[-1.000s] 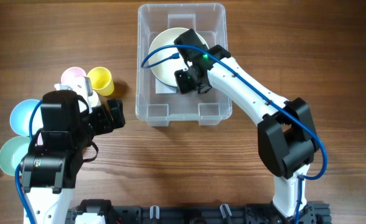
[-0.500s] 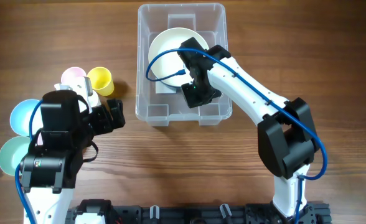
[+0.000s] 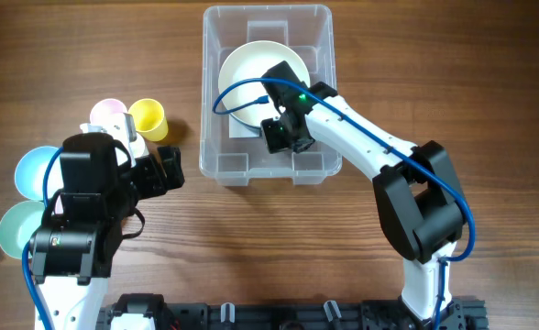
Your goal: Pack container
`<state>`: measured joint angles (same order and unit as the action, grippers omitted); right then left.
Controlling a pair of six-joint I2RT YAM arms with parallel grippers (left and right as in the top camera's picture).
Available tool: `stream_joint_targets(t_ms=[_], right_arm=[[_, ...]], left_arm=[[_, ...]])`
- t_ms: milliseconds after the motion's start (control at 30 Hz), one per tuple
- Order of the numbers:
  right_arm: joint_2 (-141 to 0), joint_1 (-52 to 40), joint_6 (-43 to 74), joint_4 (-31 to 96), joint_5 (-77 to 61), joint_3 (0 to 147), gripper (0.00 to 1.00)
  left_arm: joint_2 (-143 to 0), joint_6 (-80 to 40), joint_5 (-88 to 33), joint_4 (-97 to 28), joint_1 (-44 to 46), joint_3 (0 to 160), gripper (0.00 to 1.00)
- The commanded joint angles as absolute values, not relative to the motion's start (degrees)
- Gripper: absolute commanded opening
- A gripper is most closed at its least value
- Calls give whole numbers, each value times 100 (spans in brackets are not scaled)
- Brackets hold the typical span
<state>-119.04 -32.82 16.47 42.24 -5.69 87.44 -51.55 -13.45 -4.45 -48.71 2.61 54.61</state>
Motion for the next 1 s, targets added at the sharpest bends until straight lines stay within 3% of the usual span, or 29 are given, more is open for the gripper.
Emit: stream_joint_targets(t_ms=[0, 333, 633, 967], right_arm=[[-11981, -3293, 1876, 3787, -64, 8750, 5], [-11981, -3293, 1920, 3566, 45, 8750, 5], [-11461, -3295, 1844, 6088, -952, 8917, 4], [-10593, -3295, 1800, 6333, -1278, 8917, 4]], left_arm=[[-5155, -1398, -532, -4873, 233, 5568, 100], [-5155, -1398, -532, -4871, 233, 5568, 100], [-5155, -1398, -532, -4869, 233, 5568, 100], [-5155, -1398, -532, -4871, 233, 5568, 100]])
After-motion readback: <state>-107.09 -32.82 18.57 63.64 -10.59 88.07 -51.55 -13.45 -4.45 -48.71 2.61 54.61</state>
